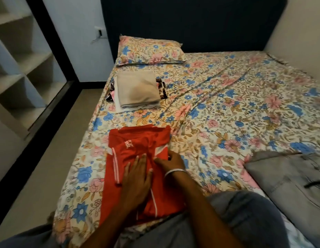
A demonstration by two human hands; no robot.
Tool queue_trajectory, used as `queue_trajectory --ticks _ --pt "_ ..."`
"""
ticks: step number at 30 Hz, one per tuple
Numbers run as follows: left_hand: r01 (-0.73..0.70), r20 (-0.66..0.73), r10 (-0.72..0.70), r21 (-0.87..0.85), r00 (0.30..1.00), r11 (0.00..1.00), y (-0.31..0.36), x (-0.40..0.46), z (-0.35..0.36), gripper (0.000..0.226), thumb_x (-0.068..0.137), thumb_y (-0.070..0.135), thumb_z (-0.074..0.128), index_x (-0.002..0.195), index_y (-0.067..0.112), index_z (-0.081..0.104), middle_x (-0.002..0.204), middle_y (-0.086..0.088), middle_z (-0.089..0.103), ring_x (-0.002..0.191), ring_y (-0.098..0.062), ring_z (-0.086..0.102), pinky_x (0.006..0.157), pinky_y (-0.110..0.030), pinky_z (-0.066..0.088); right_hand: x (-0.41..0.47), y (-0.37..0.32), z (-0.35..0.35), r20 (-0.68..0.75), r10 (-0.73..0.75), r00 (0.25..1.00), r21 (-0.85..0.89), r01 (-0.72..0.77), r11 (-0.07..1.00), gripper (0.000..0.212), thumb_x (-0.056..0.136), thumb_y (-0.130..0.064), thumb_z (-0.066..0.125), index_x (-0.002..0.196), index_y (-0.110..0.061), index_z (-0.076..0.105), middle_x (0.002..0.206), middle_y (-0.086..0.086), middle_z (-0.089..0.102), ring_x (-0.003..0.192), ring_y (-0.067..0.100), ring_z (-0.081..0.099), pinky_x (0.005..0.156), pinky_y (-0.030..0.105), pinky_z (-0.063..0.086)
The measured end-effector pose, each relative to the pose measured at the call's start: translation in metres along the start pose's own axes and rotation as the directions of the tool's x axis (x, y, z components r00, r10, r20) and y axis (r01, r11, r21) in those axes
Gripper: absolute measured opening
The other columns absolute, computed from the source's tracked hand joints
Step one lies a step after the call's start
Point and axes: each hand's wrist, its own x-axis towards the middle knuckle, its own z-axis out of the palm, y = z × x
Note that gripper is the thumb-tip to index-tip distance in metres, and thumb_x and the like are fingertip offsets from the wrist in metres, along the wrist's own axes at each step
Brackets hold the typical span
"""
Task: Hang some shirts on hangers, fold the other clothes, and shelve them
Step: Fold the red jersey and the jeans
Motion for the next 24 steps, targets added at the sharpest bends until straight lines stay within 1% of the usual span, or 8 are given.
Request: queue_trajectory --ticks 4,7,12,14,16,17,21,24 --pt "-0.138 -0.060 0.133 -0.079 0.989 0.987 0.004 0.017 0.010 0.069 0.093 0.033 0.036 0.160 0.020 0.026 0.164 -0.004 0.028 0.149 -0.020 0.029 0.119 -0.045 0.025 -0.006 0.002 -0.004 -0.060 0.043 0.997 0.124 -0.035 0.992 0.072 0.057 -0.049 0.079 0.123 -0.025 0.066 0.121 0.005 0.071 0.107 0.025 0.068 0.098 0.045 0.054" --pt "-0.213 -0.024 0.214 0.022 0.977 0.977 -0.011 0.025 0.025 0.071 0.090 0.033 0.029 0.157 0.008 0.029 0.160 -0.013 0.035 0.147 -0.026 0.033 0.119 -0.050 0.024 -0.003 0.001 -0.006 -0.002 0.073 0.997 0.215 -0.071 0.974 0.063 0.064 -0.041 0.087 0.119 -0.019 0.070 0.121 0.007 0.071 0.107 0.026 0.068 0.098 0.044 0.055" --pt "-0.155 0.000 0.156 0.093 0.988 0.984 -0.014 0.022 0.015 0.067 0.094 0.034 0.029 0.155 0.010 0.037 0.158 -0.013 0.040 0.146 -0.029 0.037 0.119 -0.044 0.021 0.005 0.013 0.004 -0.004 0.047 0.999 0.178 -0.045 0.983 0.067 0.065 -0.037 0.087 0.123 -0.008 0.069 0.121 0.011 0.071 0.106 0.029 0.069 0.097 0.045 0.056" --pt "-0.121 0.004 0.121 0.096 0.993 0.988 -0.015 0.017 0.002 0.062 0.099 0.034 0.031 0.156 0.011 0.035 0.161 -0.011 0.035 0.149 -0.026 0.033 0.122 -0.043 0.017 0.005 0.007 0.017 0.004 0.024 1.000 0.146 -0.025 0.989 0.058 0.073 -0.029 0.086 0.124 -0.007 0.068 0.124 0.010 0.069 0.108 0.026 0.068 0.097 0.035 0.054" --pt "-0.147 0.010 0.147 0.086 0.989 0.985 0.014 0.016 0.018 0.065 0.098 0.037 0.028 0.156 0.008 0.034 0.162 -0.009 0.032 0.150 -0.027 0.032 0.122 -0.039 0.014 0.007 0.019 -0.013 -0.078 0.026 0.997 0.130 -0.016 0.991 0.049 0.078 -0.017 0.083 0.123 -0.006 0.069 0.122 0.010 0.070 0.100 0.019 0.066 0.086 0.026 0.051" --pt "-0.033 -0.082 0.042 0.106 0.996 0.994 -0.032 0.004 -0.011 0.068 0.096 0.038 0.025 0.155 0.006 0.036 0.161 -0.010 0.035 0.149 -0.028 0.034 0.122 -0.037 0.013 0.011 0.000 0.044 0.037 -0.020 0.999 0.153 0.014 0.988 0.044 0.079 -0.012 0.082 0.121 -0.005 0.070 0.118 0.011 0.071 0.095 0.017 0.066 0.082 0.026 0.052" --pt "-0.127 0.038 0.122 0.189 0.992 0.974 -0.005 0.009 0.008 0.063 0.096 0.038 0.031 0.148 0.006 0.049 0.153 -0.010 0.047 0.142 -0.027 0.045 0.117 -0.037 0.015 0.010 0.012 0.010 -0.121 0.001 0.993 0.269 0.032 0.963 0.030 0.077 -0.001 0.082 0.105 0.000 0.074 0.096 0.010 0.074 0.069 0.015 0.066 0.069 0.029 0.057" --pt "-0.017 -0.031 0.024 0.207 0.999 0.978 -0.016 -0.001 -0.004 0.064 0.100 0.047 0.024 0.155 0.018 0.040 0.162 0.000 0.033 0.152 -0.017 0.027 0.122 -0.034 0.006 0.011 0.011 0.014 -0.131 -0.043 0.990 0.151 0.063 0.986 0.022 0.076 -0.009 0.085 0.095 -0.004 0.077 0.089 0.007 0.075 0.069 0.017 0.068 0.070 0.034 0.061"
